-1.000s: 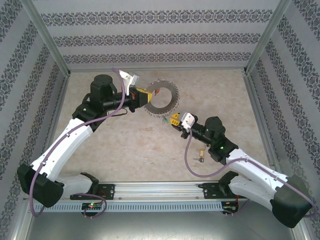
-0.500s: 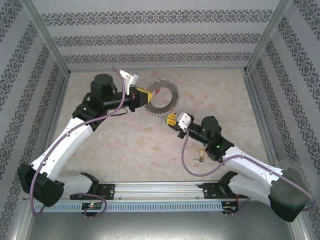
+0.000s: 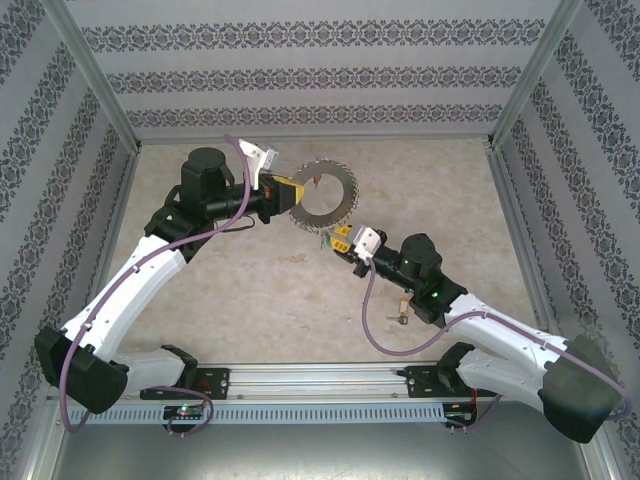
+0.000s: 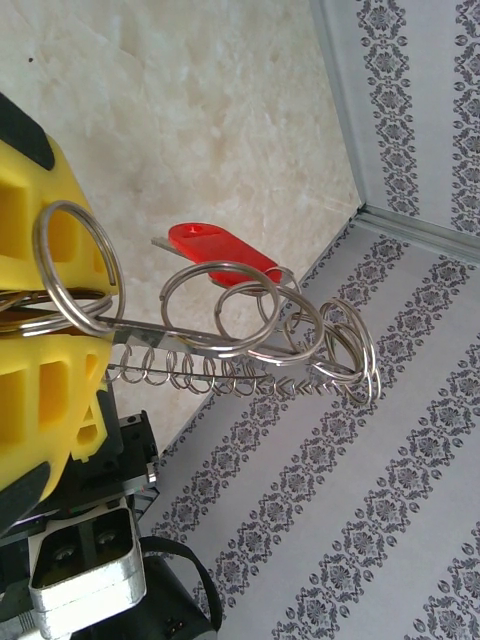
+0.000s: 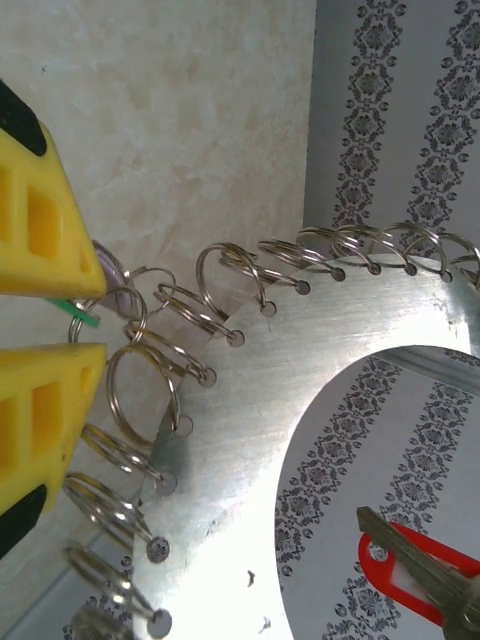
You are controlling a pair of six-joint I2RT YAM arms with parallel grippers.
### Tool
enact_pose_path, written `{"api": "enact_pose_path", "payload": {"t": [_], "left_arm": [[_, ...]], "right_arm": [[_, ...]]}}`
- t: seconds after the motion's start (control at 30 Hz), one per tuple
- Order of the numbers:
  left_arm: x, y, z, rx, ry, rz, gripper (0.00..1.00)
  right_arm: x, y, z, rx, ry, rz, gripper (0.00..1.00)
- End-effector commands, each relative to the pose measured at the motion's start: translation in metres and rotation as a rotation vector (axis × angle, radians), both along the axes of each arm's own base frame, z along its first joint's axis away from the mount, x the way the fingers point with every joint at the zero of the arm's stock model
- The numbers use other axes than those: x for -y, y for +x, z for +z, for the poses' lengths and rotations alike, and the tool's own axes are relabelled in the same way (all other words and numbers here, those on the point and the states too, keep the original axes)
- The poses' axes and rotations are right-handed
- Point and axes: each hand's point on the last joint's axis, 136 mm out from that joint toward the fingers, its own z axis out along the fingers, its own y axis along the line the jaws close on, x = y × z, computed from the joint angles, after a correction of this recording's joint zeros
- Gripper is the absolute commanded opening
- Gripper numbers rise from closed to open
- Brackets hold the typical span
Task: Put the keys on the keyring
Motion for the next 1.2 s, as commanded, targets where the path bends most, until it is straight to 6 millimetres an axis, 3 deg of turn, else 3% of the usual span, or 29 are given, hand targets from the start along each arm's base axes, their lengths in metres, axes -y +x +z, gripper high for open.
{"api": "enact_pose_path", "payload": {"t": [0.0,0.47,0.93,1.17], "left_arm": [[-0.006,0.000,0.023,0.058,-0.018,0.016,0.00],[-0.004,-0.002,0.027,0.049,-0.030,0.007,0.00],[-0.004,-0.002,0.027,0.043,-0.035,0.006,0.00],[-0.006,0.001,0.028,0.044,-0.036,0.026,0.00]], "right_arm": [[0.005,-0.001,0.023,0.082,0.017,-0.029,0.21],[0.001,-0.005,0.034,0.077,0.024,0.004,0.18],[0.005,0.008,0.034,0.079,0.033,-0.072,0.24],[0.005,-0.001,0.031,0.068,0.037,-0.039,0.26]]}}
